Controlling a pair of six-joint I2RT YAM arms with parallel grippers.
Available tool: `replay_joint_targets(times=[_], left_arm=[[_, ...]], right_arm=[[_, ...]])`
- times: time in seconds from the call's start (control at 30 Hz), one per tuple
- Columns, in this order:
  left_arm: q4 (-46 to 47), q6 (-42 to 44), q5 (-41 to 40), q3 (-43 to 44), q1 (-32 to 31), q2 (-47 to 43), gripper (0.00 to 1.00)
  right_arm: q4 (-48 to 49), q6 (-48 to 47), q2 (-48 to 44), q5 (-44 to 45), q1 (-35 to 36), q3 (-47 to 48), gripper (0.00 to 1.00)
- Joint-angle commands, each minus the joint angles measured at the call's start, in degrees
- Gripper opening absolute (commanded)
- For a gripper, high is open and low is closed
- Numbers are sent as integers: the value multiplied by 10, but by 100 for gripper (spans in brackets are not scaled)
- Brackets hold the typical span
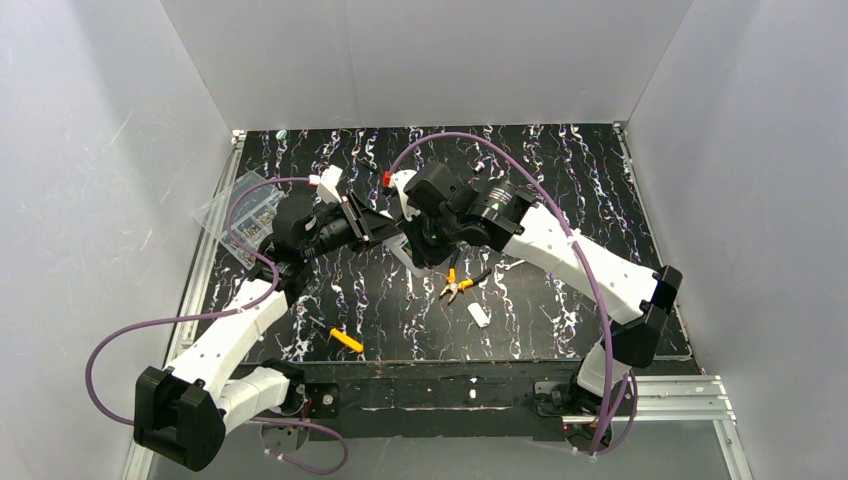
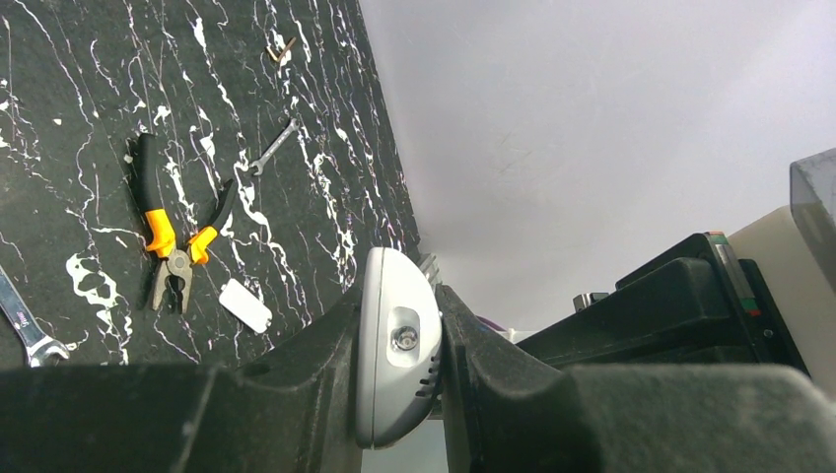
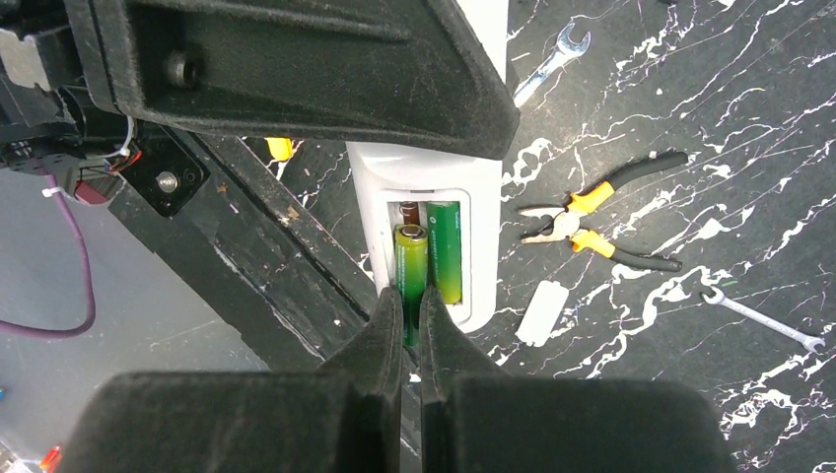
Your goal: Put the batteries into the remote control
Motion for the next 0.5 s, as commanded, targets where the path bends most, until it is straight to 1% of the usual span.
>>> replay_joint_targets(times=[0.0, 0.17, 0.23, 0.33, 0.47], left_arm=[[62, -23, 36, 1, -5, -11, 0], [66, -24, 36, 0, -5, -10, 0], [67, -26, 36, 0, -6, -9, 0], [67, -27, 38, 1, -6, -8, 0], [67, -27, 39, 1, -6, -8, 0]], right_arm=[[36, 15, 8, -9, 0, 23, 5], [37, 8, 7, -7, 0, 19, 5], [39, 7, 8, -8, 0, 20, 7], [43, 7, 7, -11, 0, 19, 17], [46, 6, 8, -15, 0, 20, 25]])
